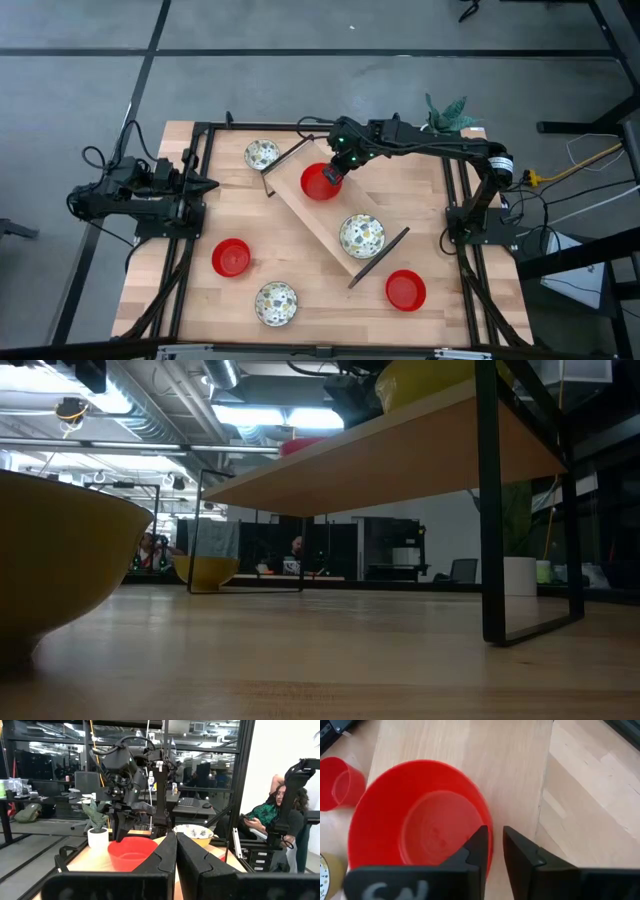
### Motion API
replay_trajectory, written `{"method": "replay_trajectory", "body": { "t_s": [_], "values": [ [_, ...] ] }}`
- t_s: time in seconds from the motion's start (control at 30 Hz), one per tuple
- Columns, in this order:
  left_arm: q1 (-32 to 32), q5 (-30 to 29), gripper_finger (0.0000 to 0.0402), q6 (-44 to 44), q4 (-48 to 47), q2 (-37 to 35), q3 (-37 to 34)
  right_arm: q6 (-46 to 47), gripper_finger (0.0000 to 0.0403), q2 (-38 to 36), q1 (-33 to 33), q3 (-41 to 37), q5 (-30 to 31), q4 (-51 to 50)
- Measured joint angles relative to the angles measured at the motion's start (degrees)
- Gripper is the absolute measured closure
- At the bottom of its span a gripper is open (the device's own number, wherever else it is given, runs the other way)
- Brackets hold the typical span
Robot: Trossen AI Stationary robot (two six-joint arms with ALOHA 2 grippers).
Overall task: Pick & Place Mini bowls
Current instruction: Put the top red bowl on the shelf, then stack the right red bowl on top of the red bowl on the shelf
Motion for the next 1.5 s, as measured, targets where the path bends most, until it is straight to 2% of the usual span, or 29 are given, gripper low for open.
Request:
{"method": "replay_trajectory", "body": {
  "t_s": [0.43, 0.63, 0.8, 0.93, 1.5],
  "values": [
    [0.0, 0.0, 0.0398, 0.0, 0.0, 0.0, 0.0, -1.2, 0.0331, -0.7, 0.1, 0.0, -0.5, 1.1],
    [0.0, 0.0, 0.0398, 0.0, 0.0, 0.0, 0.0, -2.0, 0.0272, -3.7, 1.5, 0.0, 1.4, 2.1],
    [0.0, 0.0, 0.0398, 0.0, 0.0, 0.0, 0.0, -8.0, 0.0218, -6.8, 3.8, 0.0, 3.4, 2.0],
    [0.0, 0.0, 0.0398, 0.0, 0.0, 0.0, 0.0, -12.7, 0.0195, -8.7, 6.0, 0.0, 6.0, -0.1],
    [0.0, 0.0, 0.0398, 0.0, 0.0, 0.0, 0.0, -21.5, 0.0186, -17.6, 12.4, -0.1, 6.1, -13.5]
  ]
}}
